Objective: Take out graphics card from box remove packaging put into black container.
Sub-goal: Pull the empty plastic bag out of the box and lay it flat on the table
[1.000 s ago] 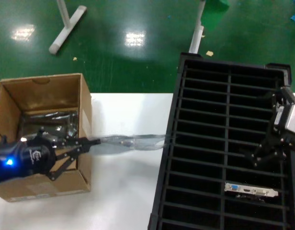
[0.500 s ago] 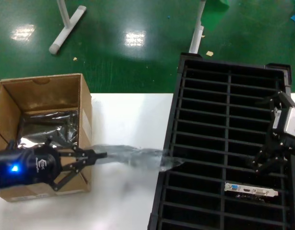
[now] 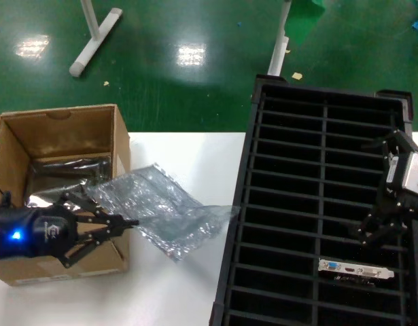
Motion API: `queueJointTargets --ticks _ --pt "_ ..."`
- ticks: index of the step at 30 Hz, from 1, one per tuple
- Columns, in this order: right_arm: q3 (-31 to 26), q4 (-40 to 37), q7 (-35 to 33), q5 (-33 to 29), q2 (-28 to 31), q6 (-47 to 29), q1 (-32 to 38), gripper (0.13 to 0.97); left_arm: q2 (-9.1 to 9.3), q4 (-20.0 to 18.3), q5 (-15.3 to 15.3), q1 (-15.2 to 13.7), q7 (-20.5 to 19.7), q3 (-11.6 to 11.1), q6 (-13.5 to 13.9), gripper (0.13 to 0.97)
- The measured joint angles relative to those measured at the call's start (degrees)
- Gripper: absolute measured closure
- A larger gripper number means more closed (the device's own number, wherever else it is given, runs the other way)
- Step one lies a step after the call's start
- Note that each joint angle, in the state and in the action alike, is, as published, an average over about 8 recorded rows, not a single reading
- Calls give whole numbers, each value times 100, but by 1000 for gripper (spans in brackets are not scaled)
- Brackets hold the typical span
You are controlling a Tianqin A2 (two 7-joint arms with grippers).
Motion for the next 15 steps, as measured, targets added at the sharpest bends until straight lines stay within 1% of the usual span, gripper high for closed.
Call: queueJointTargets --ticks 4,7,15 --pt "44 0 -23 -14 -32 -34 -18 129 19 183 334 -90 84 -244 0 955" --pt "73 0 -38 -24 -53 -56 -29 129 21 251 545 -104 97 -461 -1 955" --pt "135 0 -72 -44 -99 -105 -53 129 20 173 1110 37 20 -1187 -11 955"
